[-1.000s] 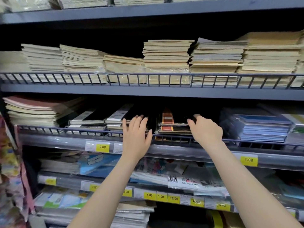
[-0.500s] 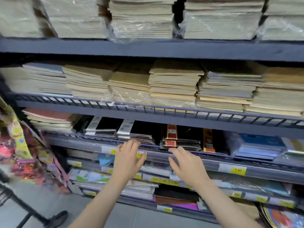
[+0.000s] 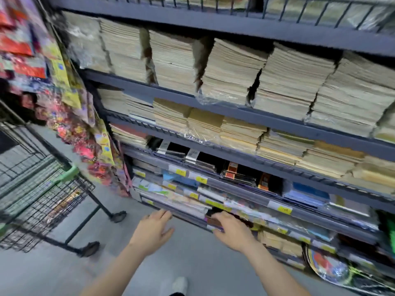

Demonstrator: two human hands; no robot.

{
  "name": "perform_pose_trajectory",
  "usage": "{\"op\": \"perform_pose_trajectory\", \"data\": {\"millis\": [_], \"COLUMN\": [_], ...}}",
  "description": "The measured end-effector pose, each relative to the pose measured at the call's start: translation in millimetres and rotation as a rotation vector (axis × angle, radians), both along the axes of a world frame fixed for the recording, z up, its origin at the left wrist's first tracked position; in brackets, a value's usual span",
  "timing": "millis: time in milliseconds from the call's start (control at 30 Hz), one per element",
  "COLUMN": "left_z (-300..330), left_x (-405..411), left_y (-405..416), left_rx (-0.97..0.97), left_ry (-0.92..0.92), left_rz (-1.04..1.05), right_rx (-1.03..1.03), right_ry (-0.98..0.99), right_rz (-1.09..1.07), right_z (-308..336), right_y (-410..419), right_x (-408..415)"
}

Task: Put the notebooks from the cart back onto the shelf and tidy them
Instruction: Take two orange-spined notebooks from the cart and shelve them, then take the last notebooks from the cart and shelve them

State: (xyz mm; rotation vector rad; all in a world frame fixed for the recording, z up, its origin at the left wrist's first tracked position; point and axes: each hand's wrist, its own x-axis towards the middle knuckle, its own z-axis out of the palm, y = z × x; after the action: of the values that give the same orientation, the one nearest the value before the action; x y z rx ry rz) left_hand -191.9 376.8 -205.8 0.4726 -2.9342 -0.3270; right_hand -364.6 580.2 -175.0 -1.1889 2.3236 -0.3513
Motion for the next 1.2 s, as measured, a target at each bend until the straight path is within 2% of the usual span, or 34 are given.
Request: {"op": "perform_pose_trajectory", "data": {"millis": [167, 300, 533, 733, 833, 1033, 1200], "left_z": [6.0, 9.3, 9.2, 16.0, 29.4, 49.7, 38.4], "left_x": [55.6, 111.6, 236.0, 331.5, 355.0, 367.0, 369.4], "left_y": [2.8, -14.8, -107.8, -200.1, -240.8, -322.9, -397.3], "left_rx": [0.14, 0.284, 0.313, 0.37, 0.388, 0.521, 0.563], "left_ry": [-0.041, -0.062, -0.071, -0.022, 0.019, 0.217, 0.215], "left_rz": [0.111, 0.296, 0.421, 0.368, 0.342, 0.37, 0.405], "right_rx": [-0.08, -0.207, -0.207, -0.269, -0.275, -0.293, -0.317], "right_ry": [-0.054, -0.048, -0.092, -0.14, -0.181, -0.312, -0.361], "right_rz": [0.022, -0.058, -0.054, -0.16, -0.185, -0.25, -0.299], "right_z": [3.0, 2.8, -8.6, -19.0, -13.8, -9.7, -26.3], "right_y": [-14.9, -25.3, -105.7, -204.1, -252.6, -350.9, -422.9], "right_x": [43.1, 83.9, 170.0, 265.9, 301.5, 334.7, 338.1]}}
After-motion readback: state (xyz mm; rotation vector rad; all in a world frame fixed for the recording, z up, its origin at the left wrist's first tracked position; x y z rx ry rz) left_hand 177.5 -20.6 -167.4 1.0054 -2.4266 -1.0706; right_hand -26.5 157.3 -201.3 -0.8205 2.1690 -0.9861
